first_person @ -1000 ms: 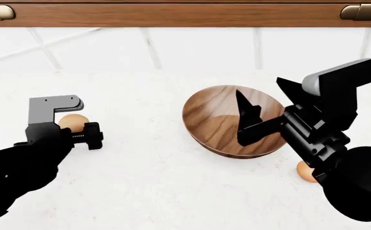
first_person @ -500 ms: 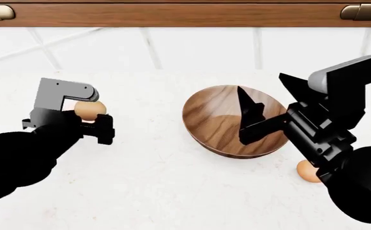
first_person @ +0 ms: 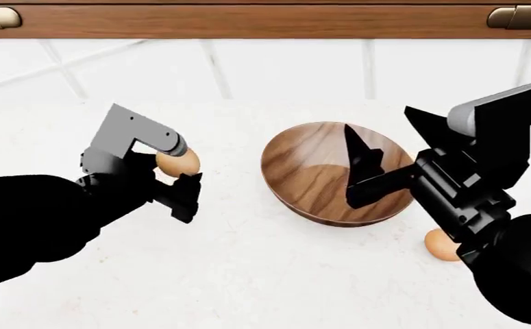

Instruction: Place the eggs and milk next to the bowl.

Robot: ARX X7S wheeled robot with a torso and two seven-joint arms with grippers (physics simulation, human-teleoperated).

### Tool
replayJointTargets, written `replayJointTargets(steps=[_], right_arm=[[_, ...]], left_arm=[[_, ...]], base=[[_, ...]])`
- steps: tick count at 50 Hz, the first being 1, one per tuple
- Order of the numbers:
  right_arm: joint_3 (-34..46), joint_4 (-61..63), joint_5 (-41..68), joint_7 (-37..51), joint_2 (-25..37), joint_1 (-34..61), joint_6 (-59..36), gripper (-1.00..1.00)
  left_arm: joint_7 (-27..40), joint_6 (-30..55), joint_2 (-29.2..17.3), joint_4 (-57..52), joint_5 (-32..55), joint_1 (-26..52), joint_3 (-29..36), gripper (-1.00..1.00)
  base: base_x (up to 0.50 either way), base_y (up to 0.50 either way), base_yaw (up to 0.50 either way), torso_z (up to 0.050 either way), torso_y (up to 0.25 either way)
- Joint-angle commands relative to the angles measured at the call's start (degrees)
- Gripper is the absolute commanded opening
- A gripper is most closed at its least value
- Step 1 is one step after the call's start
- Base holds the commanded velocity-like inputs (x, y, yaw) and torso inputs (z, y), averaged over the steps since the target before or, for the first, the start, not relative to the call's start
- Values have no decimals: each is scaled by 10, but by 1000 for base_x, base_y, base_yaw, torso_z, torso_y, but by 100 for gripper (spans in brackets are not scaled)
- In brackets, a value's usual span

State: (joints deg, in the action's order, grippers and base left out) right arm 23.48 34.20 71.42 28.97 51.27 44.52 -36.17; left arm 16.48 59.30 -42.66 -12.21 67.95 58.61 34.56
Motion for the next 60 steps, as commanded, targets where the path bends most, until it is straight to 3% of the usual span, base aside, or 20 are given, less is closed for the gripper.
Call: replayJointTargets(steps=[1, 25, 60], right_arm=[[-2, 3, 3, 4, 3, 0, 0, 100], [-2, 1, 0, 2, 2, -2, 2, 100], [-1, 4, -2, 3, 4, -7, 5, 100]], left_arm=[[-54, -11, 29, 23, -26, 18, 35, -100], [-123, -50, 78, 96, -67, 5, 79, -100], [-155, -73, 96, 147, -76, -23, 99, -100]], base=[[0, 0, 0, 0, 0], [0, 0, 0, 0, 0], [0, 0, 0, 0, 0]])
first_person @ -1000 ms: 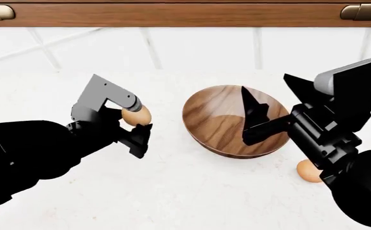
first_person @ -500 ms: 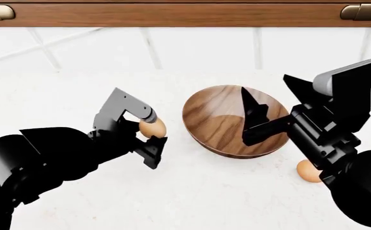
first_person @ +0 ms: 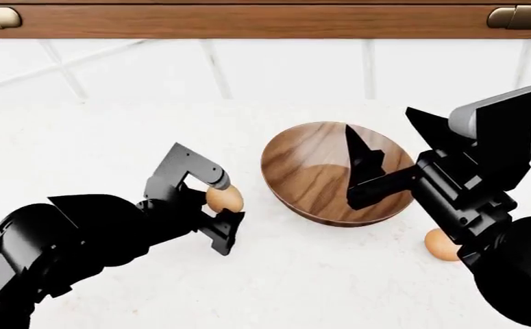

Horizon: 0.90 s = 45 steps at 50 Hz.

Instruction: Place the eggs and milk next to the bowl.

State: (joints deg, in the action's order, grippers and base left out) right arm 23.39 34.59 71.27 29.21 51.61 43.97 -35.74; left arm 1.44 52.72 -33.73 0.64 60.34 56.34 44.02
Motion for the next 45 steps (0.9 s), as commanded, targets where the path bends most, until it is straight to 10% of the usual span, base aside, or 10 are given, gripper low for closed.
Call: replayJointTargets(steps=[1, 20, 21, 45], right_arm=[[0, 0, -1, 0, 0, -1, 1, 100], [2, -3, -1, 0, -3, 2, -1, 100], [2, -3, -1, 0, -3, 2, -1, 100], [3, -2, -3, -1, -3, 1, 1, 100]], left_arm=[[-5, -8, 7, 20, -1, -1, 5, -100], [-25, -18, 19, 42, -12, 1, 17, -100], [-25, -17, 19, 42, -13, 1, 18, 100], [11, 4, -8, -14, 16, 13, -5, 100]], base=[[0, 0, 0, 0, 0], [1, 0, -1, 0, 0], [0, 0, -3, 0, 0], [0, 0, 0, 0, 0]])
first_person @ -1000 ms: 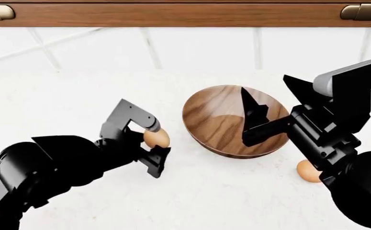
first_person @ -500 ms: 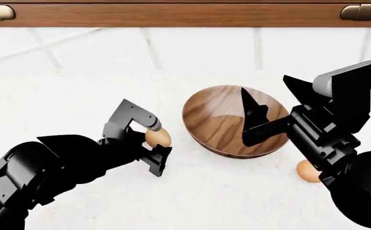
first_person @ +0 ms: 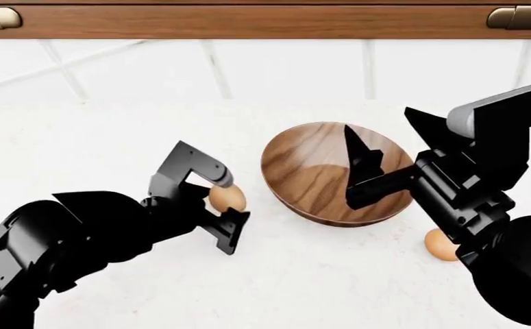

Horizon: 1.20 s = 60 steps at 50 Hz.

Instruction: Place the eggs and milk next to the bowl.

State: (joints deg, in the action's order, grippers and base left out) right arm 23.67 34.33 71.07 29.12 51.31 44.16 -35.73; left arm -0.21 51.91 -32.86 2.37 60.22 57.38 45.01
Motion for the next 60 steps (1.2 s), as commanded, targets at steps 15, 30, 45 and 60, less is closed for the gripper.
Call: replayJointTargets(steps=[15, 30, 45, 60], right_arm=[[-1, 6, 3, 3, 1, 1, 1, 100], [-12, 37, 27, 22, 17, 7, -5, 100], [-34, 95, 37, 33, 65, -18, 4, 100], [-66, 143, 43, 38, 108, -62, 37, 100]], left_arm=[[61, 17, -36, -77, 41, 8, -41, 100], [133, 22, -73, -190, 128, -9, -103, 100], [265, 37, -101, -311, 245, 12, -163, 100], [414, 19, -137, -452, 384, 49, -208, 100]], base=[[0, 0, 0, 0, 0], [0, 0, 0, 0, 0], [0, 0, 0, 0, 0], [0, 0, 0, 0, 0]])
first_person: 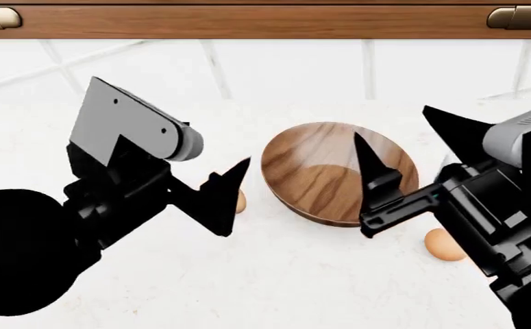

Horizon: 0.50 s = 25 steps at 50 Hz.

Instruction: Place the eggs and milk next to the bowl.

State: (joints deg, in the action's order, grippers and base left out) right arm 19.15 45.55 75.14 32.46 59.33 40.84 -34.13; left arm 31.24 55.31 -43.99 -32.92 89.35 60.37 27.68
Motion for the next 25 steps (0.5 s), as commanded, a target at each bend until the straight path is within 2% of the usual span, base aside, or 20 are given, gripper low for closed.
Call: replayJointTargets(steps=[1, 6, 14, 25], right_arm=[[-24, 34, 1, 5, 32, -33, 24, 100], [-44, 49, 3, 1, 52, -56, 46, 100], [-88, 76, 7, -4, 91, -117, 96, 100], [-188, 103, -59, -34, 147, -293, 193, 100]], left_arm=[[109, -18, -29, -108, 101, 20, -38, 100], [147, -31, -40, -145, 135, 25, -44, 100], [161, -51, -50, -175, 145, 18, -62, 100], [161, -84, -60, -202, 137, -13, -96, 100]], base=[[0, 0, 0, 0, 0], [0, 0, 0, 0, 0], [0, 0, 0, 0, 0], [0, 0, 0, 0, 0]])
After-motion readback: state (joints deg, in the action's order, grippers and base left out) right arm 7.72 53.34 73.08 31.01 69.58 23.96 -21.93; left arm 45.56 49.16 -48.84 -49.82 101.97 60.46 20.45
